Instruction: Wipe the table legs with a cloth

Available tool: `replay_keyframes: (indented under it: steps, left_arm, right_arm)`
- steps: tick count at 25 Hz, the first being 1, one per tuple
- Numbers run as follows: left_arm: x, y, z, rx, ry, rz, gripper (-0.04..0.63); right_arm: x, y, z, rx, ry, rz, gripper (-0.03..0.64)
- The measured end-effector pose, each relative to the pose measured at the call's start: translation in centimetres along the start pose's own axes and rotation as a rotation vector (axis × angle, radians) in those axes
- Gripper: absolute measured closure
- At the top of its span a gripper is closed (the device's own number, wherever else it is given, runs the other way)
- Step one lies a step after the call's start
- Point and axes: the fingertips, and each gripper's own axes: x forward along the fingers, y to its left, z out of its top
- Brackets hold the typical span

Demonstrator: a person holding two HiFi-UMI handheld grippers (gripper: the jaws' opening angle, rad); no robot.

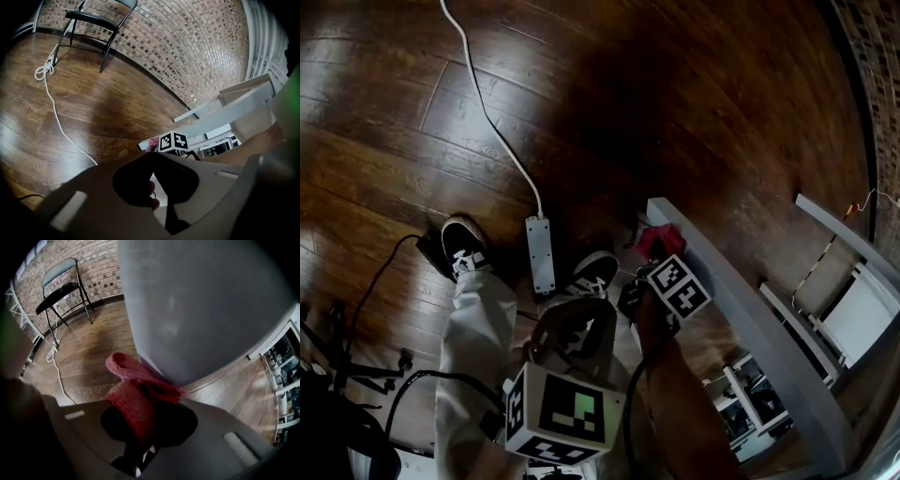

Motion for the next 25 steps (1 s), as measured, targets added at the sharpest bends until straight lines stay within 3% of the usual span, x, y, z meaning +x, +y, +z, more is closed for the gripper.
replay_keyframes:
  steps: [4, 12, 15, 21, 25]
  left_arm:
    - [0.2, -0.2, 1.0, 0.027, 0.010, -0.009, 0.594]
    - [1.0, 1.2, 2.0, 0.081, 0.069, 0.051, 0.592]
    - [1.1, 1.4, 2.2, 0.075, 0.070, 0.058, 0.594]
    - [1.1, 1.7, 2.4, 0.076, 0.071, 0.065, 0.594]
    - [1.1, 1.8, 2.4, 0.078, 0.072, 0.070, 0.594]
  right_arm:
    - [2.7, 0.6, -0.6, 0.018, -0.002, -0.002, 0.551]
    - [6.7, 2.3, -0.2, 0.138, -0.020, 0.000, 0.551]
    - [7.7, 3.0, 0.8, 0.292, -0.047, 0.030, 0.551]
    - [9.4, 3.4, 1.4, 0.738, -0.126, 0.111, 0.549]
    - [10.2, 3.0, 1.8, 0.903, -0.193, 0.140, 0.549]
